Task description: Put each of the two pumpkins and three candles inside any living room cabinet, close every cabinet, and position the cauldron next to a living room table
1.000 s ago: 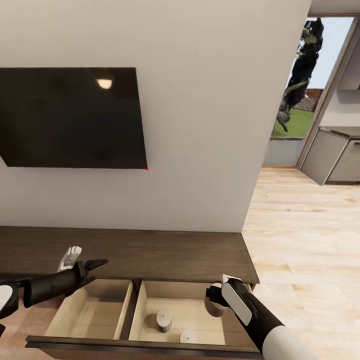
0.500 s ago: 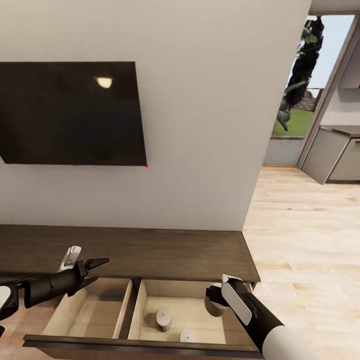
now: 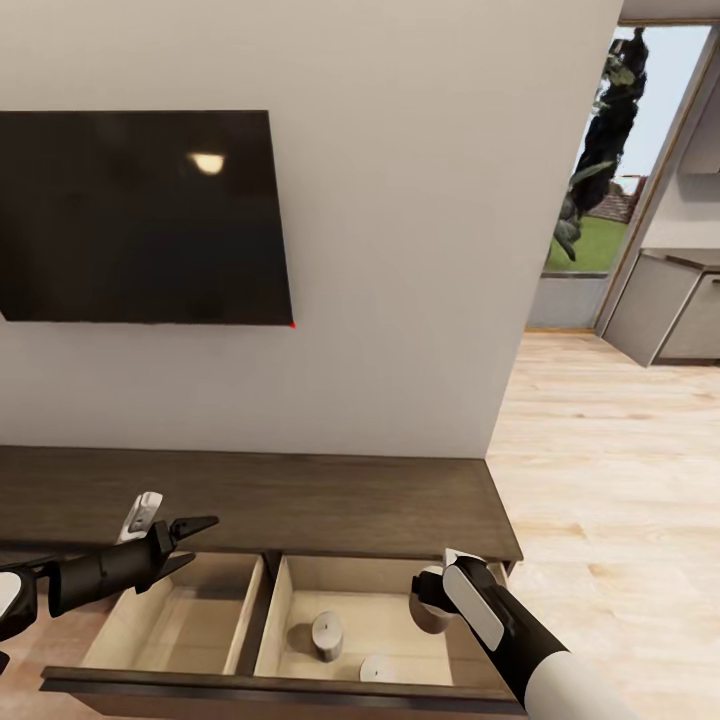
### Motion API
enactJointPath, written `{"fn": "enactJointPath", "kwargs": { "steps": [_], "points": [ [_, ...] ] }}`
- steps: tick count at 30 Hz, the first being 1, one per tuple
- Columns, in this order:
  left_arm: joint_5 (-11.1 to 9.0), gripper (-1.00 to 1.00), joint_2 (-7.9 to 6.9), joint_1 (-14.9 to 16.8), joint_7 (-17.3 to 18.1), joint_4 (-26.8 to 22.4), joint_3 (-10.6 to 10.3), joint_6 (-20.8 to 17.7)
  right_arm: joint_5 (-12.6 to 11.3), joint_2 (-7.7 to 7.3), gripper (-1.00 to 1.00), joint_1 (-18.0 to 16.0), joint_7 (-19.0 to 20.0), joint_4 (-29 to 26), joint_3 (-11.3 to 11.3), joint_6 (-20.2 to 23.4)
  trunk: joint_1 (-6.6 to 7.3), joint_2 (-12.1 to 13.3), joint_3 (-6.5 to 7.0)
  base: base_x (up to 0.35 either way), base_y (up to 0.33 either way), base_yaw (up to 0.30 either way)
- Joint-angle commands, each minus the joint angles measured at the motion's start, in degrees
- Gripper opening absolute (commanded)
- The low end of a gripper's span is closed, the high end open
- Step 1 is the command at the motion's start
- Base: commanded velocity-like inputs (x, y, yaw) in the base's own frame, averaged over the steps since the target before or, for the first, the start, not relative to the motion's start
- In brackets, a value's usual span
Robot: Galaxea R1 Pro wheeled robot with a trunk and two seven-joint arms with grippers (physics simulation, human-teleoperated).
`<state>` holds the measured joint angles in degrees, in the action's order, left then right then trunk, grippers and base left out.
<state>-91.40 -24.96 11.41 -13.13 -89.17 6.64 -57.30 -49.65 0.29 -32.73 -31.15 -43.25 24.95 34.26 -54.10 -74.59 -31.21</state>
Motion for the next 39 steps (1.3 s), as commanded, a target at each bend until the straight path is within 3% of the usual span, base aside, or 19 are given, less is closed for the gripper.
{"fn": "enactJointPath", "kwargs": {
  "steps": [1, 39],
  "points": [
    [-0.62, 1.0, 0.0, 0.03, -0.58, -0.04, 0.04, -0.18, -0.54, -0.03, -1.0, -0.05, -0.57, -0.08, 0.18, 0.01, -0.23, -0.45, -0.24, 0.0, 0.0, 0.0],
    [-0.62, 1.0, 0.0, 0.02, -0.58, -0.07, -0.12, -0.15, -0.61, -0.03, -1.0, -0.05, -0.49, -0.58, 0.18, 0.08, -8.57, -15.69, -6.9, 0.0, 0.0, -0.023]
  ]
}}
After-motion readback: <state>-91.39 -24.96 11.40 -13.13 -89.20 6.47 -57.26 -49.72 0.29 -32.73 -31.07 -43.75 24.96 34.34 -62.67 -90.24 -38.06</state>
